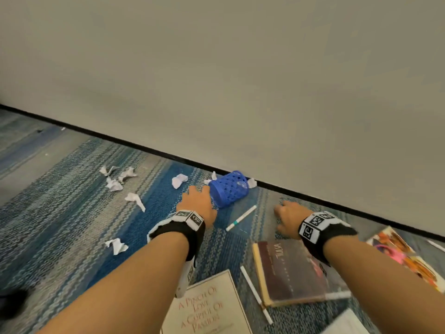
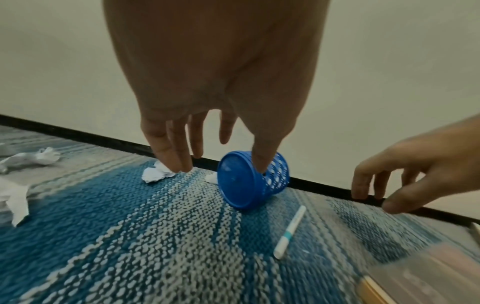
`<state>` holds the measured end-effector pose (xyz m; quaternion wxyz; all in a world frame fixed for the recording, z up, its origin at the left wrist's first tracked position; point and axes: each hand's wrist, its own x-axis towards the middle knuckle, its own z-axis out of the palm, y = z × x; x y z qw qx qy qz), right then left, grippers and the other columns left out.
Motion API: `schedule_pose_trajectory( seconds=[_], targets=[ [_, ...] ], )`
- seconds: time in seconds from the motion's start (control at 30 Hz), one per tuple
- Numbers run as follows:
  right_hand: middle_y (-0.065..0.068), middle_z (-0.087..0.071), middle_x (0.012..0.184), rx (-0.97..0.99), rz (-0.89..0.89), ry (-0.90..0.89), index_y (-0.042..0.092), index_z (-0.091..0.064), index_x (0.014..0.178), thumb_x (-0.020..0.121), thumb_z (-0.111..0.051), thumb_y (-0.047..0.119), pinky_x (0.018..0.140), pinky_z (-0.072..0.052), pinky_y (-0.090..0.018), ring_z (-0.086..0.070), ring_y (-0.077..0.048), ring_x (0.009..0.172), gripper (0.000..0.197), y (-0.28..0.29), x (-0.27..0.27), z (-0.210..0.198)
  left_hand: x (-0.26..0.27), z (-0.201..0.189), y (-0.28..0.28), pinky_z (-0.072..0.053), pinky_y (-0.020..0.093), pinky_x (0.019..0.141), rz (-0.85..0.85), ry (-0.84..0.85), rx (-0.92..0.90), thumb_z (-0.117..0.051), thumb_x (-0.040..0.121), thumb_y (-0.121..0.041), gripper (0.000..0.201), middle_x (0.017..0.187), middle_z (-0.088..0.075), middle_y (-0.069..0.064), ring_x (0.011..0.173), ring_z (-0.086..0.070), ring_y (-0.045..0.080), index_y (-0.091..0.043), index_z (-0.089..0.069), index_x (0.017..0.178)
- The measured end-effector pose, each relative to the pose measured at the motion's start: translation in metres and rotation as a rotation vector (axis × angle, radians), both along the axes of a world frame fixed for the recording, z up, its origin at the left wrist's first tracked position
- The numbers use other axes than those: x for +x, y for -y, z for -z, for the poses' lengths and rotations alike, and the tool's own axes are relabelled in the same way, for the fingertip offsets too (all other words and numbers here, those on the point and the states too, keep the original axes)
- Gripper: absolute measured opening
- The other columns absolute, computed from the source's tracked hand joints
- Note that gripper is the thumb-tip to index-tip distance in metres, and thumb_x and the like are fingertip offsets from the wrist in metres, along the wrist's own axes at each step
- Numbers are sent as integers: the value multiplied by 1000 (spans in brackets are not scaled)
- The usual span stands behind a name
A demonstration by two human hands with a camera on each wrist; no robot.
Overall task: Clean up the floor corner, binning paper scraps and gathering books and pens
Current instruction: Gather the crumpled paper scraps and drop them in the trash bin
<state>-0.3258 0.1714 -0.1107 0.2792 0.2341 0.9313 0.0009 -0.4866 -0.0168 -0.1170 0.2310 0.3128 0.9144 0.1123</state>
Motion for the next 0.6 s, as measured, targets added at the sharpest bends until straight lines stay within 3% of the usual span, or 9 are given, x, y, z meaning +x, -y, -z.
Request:
schedule_pose_trajectory(
  seconds=[0.13, 0.23, 0.37, 0.47, 0.53, 0.6],
  targets=[
    [-9, -40, 139, 1, -21, -167, 14, -38, 136, 89, -52, 24, 100, -43, -42, -46, -30, 124, 50, -30, -45, 24, -25, 14, -20, -33, 43, 111, -53, 35, 199, -68, 81, -48, 98, 152, -24, 17, 137, -33, 34, -4, -12, 149],
    [-5, -42, 142, -64, -111, -278, 17, -44, 131, 80, -57, 13, 97, -46, -44, -50, -29, 123, 53, -47, -80, 44, -30, 24, -42, -32, 43, 112, -34, 42, 283, -68, 81, -47, 101, 154, -25, 14, 138, -33, 33, -5, -9, 151],
    [1, -38, 148, -170, -116, -342, 20, -40, 140, 76, -66, 11, 99, -46, -44, -50, -26, 125, 69, -57, -102, 75, -26, 50, -61, -34, 47, 110, -85, 124, 312, -71, 77, -51, 103, 149, -29, 15, 136, -33, 34, -7, -12, 150],
    [-5, -46, 140, -142, -184, -428, 14, -50, 132, 72, -62, 3, 92, -49, -45, -55, -31, 117, 61, -62, -99, 84, -29, 66, -65, -37, 53, 105, -79, 79, 208, -75, 71, -54, 109, 147, -29, 10, 132, -36, 33, -13, -13, 150],
    [-11, -53, 125, -101, -215, -467, 10, -55, 122, 72, -61, 0, 84, -50, -47, -58, -36, 106, 51, -64, -96, 87, -34, 68, -62, -42, 52, 99, -70, 38, 206, -77, 66, -54, 101, 136, -37, 7, 124, -44, 31, -18, -25, 145],
    [-13, -55, 117, -146, -190, -497, 9, -55, 122, 75, -61, 1, 85, -50, -48, -58, -37, 103, 48, -64, -93, 92, -39, 67, -58, -46, 49, 95, -18, 55, 238, -78, 58, -56, 92, 126, -45, 2, 115, -50, 27, -23, -38, 134]
  ],
)
